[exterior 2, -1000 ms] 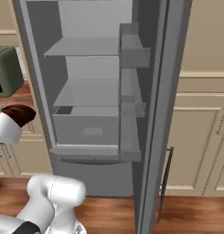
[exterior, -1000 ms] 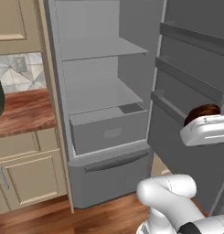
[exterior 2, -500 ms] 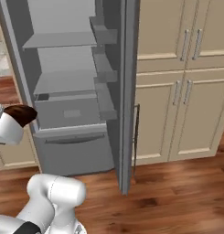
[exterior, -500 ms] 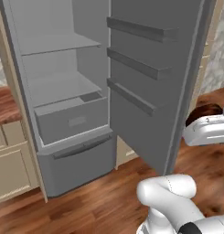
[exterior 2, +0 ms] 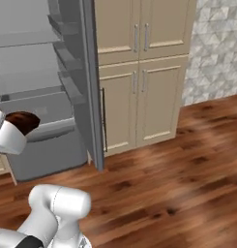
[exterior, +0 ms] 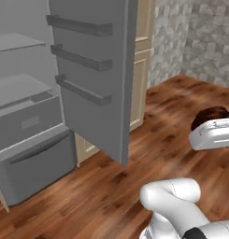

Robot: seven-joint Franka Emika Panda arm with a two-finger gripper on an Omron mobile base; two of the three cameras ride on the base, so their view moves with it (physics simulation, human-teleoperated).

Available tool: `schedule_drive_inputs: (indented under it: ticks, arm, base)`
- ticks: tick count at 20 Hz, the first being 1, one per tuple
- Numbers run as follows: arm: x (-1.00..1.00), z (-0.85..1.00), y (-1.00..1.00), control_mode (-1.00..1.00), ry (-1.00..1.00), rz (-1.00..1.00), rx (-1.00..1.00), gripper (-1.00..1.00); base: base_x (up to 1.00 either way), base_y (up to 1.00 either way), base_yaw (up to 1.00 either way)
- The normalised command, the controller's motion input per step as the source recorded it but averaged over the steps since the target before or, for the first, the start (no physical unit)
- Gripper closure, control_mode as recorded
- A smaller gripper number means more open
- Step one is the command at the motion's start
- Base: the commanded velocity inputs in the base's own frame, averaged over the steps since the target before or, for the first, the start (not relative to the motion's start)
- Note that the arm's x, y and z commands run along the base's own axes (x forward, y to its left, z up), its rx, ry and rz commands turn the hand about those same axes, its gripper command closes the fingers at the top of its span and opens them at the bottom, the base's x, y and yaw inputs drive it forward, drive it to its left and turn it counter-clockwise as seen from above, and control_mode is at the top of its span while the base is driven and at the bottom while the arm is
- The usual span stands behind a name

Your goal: Gather the squash and lemon wedge from the fridge and place them on a tray on the dining counter. Then gather the steak and chicken drumstick from the fridge and place them on the other tray.

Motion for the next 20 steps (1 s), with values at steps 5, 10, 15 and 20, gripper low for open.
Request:
schedule_drive_inputs:
  ticks: [5, 10, 15, 20]
  arm:
    - [0.0, 0.0, 0.0, 1.0, 0.0, 0.0, 0.0, 1.0]
    - [0.0, 0.0, 0.0, 1.0, 0.0, 0.0, 0.0, 1.0]
    - [0.0, 0.0, 0.0, 1.0, 0.0, 0.0, 0.0, 1.0]
    - [0.0, 0.0, 0.0, 1.0, 0.0, 0.0, 0.0, 1.0]
  base:
    - [-0.08, -0.36, -0.47]
    - [0.42, -0.34, -0.42]
    - [0.75, -0.3, -0.34]
    - [0.91, -0.28, -0.28]
